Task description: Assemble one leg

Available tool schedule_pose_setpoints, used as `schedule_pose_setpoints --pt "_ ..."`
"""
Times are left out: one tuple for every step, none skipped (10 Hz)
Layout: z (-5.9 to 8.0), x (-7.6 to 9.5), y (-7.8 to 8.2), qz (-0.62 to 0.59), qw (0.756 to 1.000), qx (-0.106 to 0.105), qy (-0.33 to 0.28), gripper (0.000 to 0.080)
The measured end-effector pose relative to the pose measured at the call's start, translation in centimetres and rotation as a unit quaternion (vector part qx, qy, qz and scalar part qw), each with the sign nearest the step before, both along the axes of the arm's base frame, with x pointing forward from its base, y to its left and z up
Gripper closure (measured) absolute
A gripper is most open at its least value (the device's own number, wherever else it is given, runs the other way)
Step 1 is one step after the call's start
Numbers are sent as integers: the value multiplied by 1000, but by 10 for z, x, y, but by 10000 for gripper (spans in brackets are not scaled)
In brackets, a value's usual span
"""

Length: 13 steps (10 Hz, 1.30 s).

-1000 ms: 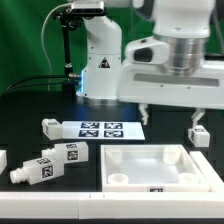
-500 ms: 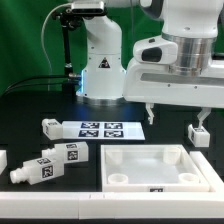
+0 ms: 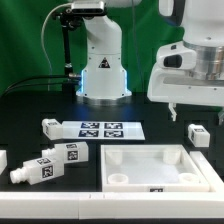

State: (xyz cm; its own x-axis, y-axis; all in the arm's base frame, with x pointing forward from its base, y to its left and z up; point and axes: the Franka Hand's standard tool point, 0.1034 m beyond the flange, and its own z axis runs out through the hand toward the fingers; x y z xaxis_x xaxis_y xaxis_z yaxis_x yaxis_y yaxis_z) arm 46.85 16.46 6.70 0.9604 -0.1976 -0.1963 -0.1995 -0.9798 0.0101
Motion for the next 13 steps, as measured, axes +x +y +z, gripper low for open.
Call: schedule_pose_setpoints --pt "0 -4 -5 4 999 -2 35 151" --pt "0 -2 -8 4 998 -1 69 151" --pt "-3 -3 -7 -1 995 1 99 151" --pt "-10 -15 2 -17 990 8 143 151" --pt "-15 -23 12 -25 982 16 187 151" --pt "-14 -28 16 -23 971 28 237 151" --pt "-9 -27 15 -17 958 32 286 151" --pt "-8 -22 13 -18 951 34 306 151" --pt "-13 -22 10 -20 946 35 320 151" --pt "-15 -21 9 -21 946 35 320 151" --pt "-15 -22 11 -24 946 38 320 151" --pt "-21 -31 17 -49 936 63 342 151" --pt "-31 -36 22 -57 932 64 351 151"
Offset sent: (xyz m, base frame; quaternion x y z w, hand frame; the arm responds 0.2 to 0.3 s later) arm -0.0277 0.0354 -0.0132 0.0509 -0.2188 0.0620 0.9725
